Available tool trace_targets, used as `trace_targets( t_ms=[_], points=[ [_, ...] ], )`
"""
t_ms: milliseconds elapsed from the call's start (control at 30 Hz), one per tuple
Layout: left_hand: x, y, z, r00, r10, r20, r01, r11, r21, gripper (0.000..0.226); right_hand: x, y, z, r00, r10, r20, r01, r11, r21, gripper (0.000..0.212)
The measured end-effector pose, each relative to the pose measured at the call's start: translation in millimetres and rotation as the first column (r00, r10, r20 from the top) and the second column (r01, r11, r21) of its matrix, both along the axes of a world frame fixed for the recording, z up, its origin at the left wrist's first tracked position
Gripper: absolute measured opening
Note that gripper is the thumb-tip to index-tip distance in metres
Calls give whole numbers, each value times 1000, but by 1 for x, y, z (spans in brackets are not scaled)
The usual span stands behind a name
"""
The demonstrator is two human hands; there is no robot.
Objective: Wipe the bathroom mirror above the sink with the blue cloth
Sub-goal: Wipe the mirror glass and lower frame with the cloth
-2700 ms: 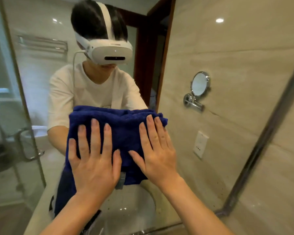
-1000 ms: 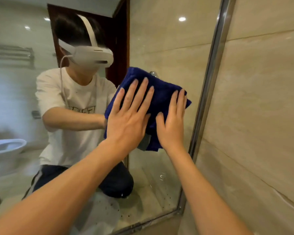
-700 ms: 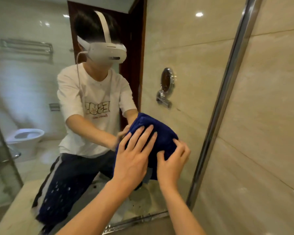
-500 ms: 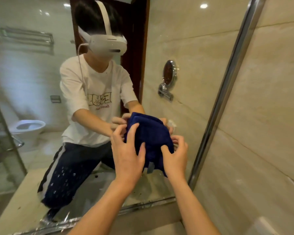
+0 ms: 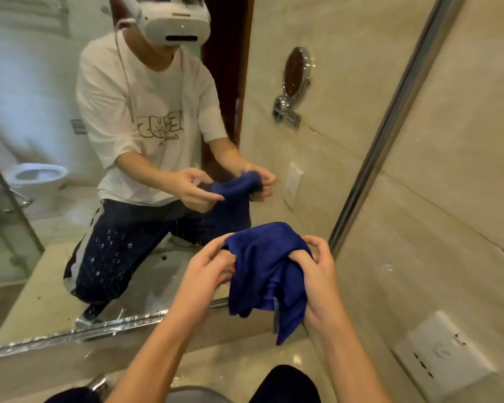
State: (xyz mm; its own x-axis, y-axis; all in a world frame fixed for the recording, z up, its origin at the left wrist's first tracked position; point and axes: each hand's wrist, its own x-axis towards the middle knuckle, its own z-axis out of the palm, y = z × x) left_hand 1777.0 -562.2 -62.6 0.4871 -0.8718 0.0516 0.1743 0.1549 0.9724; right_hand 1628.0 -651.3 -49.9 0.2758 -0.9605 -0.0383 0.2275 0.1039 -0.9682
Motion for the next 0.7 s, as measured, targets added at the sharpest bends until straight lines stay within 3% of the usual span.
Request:
trace_targets(
  t_ms=[67,133,200,300,400,467,533,600,700],
  points=[
    [4,15,-5,995,-42,95,47,997,-57,45,-7,4,0,994,61,92,-67,996,62,26],
    [3,29,-8,972,-25,236,52,993,-111,38,-16,7,0,971,181,159,-190,981,44,34],
    [-3,36,-8,966,-2,259,46,985,-165,35,-24,11,0,938,285,198,-294,956,16,43],
    [-8,33,-4,916,129,380,-49,976,-213,18,-34,14,4,893,381,242,-405,913,57,39],
    [-14,24,2,882,152,445,-50,971,-233,11,-35,14,5,913,342,223,-387,900,203,14],
    [-20,17,5,922,50,384,20,984,-176,21,-34,12,3,941,300,159,-330,917,225,18],
    [-26,15,10,937,-23,347,75,988,-137,31,-36,14,0,951,293,101,-308,931,196,7],
    [-25,18,13,928,-40,370,91,988,-122,28,-48,17,-1,936,344,76,-351,929,118,27],
    [-14,25,21,946,-87,313,124,987,-102,30,-80,24,15,886,464,16,-459,880,-121,45]
  ],
)
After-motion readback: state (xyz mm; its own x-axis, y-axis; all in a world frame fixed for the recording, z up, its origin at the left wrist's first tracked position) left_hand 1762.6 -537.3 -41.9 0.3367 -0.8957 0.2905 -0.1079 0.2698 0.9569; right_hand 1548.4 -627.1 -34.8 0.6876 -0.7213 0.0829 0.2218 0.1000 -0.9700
